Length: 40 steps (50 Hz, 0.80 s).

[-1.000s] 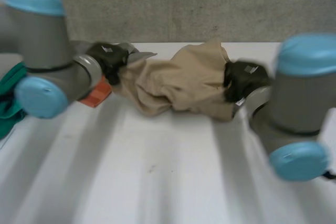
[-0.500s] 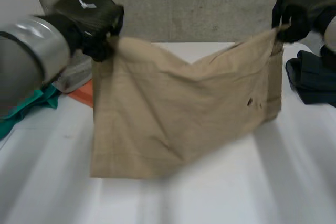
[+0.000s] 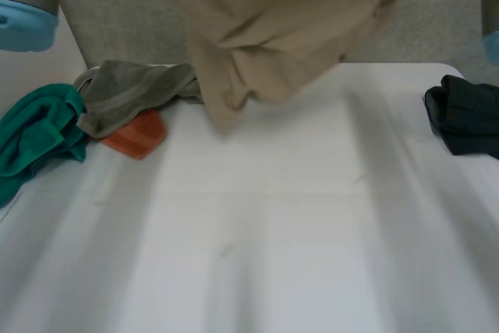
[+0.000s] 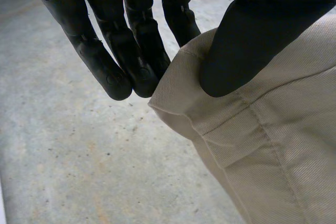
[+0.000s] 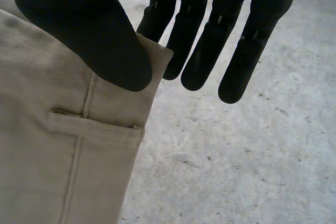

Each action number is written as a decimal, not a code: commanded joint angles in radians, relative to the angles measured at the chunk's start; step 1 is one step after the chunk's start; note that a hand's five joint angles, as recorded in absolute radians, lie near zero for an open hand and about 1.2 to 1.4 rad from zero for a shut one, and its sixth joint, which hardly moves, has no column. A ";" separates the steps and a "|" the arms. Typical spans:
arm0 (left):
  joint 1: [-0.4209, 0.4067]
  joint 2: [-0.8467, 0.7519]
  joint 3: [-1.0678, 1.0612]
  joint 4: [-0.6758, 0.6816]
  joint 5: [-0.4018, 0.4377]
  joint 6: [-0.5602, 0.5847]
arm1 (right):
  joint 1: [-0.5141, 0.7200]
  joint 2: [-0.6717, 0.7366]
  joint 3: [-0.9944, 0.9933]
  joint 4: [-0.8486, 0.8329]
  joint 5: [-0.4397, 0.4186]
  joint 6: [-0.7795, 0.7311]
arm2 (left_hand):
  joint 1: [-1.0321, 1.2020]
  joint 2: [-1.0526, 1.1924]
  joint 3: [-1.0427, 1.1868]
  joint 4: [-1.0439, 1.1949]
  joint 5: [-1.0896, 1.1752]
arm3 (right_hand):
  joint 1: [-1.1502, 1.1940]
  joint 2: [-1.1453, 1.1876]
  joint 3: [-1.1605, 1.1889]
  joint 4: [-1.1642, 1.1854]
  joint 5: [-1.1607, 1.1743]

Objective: Fold the laundry.

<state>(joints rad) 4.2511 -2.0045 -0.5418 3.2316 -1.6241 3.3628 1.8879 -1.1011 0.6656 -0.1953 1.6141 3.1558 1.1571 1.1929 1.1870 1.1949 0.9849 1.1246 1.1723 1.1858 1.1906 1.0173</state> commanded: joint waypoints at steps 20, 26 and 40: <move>-0.065 0.006 -0.915 -0.078 0.050 0.069 | -0.118 0.017 0.868 0.208 -0.256 -0.278 | 0.239 0.203 0.209 0.201 0.237 | 0.272 0.224 0.210 0.206 0.204; -0.100 0.073 -0.960 -0.222 0.036 0.127 | -0.138 -0.049 0.917 0.324 -0.284 -0.402 | 0.239 0.203 0.209 0.201 0.237 | 0.272 0.224 0.210 0.206 0.204; -0.212 0.139 -1.001 -0.746 0.058 0.245 | -0.254 -0.270 0.940 0.995 -0.344 -1.089 | 0.239 0.203 0.209 0.201 0.237 | 0.272 0.224 0.210 0.206 0.204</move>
<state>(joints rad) 4.0803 -1.8653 -1.5481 2.6465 -1.5909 3.5541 1.6667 -1.3449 1.6001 0.5671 1.2927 2.3199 1.1571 1.1962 1.1892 1.1953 0.9849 1.1245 1.1723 1.1858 1.1906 1.0173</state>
